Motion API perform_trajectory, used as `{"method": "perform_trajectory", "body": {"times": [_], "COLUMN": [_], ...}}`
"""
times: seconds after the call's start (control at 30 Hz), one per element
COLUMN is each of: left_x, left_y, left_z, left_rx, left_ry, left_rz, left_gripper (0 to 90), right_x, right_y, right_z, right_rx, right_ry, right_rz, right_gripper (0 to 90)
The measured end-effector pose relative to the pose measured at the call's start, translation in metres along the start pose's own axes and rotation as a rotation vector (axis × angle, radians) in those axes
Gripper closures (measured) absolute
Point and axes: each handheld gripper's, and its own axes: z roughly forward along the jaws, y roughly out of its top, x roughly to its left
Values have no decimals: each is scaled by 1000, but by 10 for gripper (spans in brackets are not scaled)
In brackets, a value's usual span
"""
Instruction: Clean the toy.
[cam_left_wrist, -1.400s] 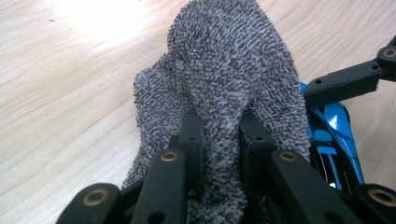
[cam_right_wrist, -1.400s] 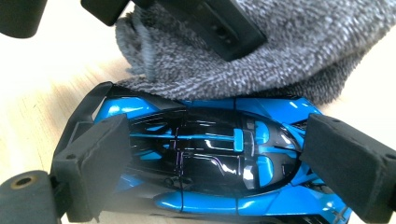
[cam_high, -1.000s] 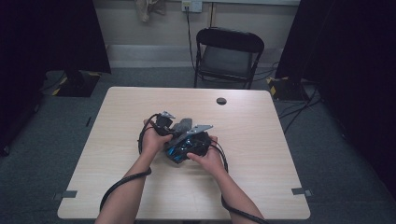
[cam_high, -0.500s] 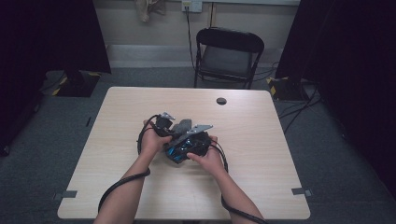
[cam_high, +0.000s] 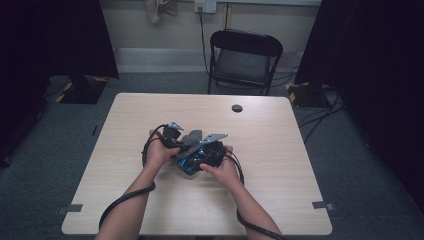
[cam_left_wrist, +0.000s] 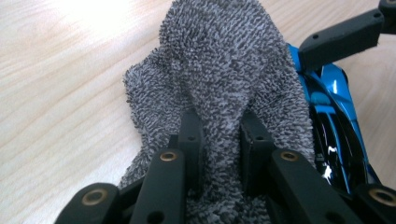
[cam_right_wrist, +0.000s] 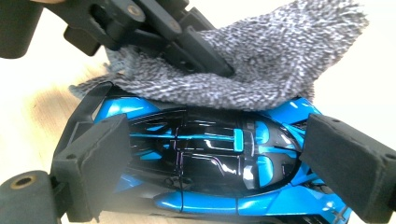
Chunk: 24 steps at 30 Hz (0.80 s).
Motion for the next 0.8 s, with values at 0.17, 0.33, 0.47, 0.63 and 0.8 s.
{"method": "perform_trajectory", "body": {"times": [0.17,0.33,0.47,0.63,0.8], "left_x": [2,3,4,7,7], "left_y": [-5,-10,-15,-22,-29], "left_z": [-5,-10,-15,-22,-29], "left_rx": [-2,2,4,7,11], "left_ry": [-12,-16,-25,-37,-42], "left_rz": [-6,-7,-18,-27,-28], "left_gripper": [743,743,743,743,743], "right_x": [0,0,1,1,1], "right_y": [0,0,-1,0,0], "right_z": [0,0,0,0,0], "right_rx": [-2,0,-4,-1,-1], "right_ry": [0,-1,-1,-1,-3], "right_rz": [-1,1,1,2,2], "right_gripper": [76,76,76,76,76]}}
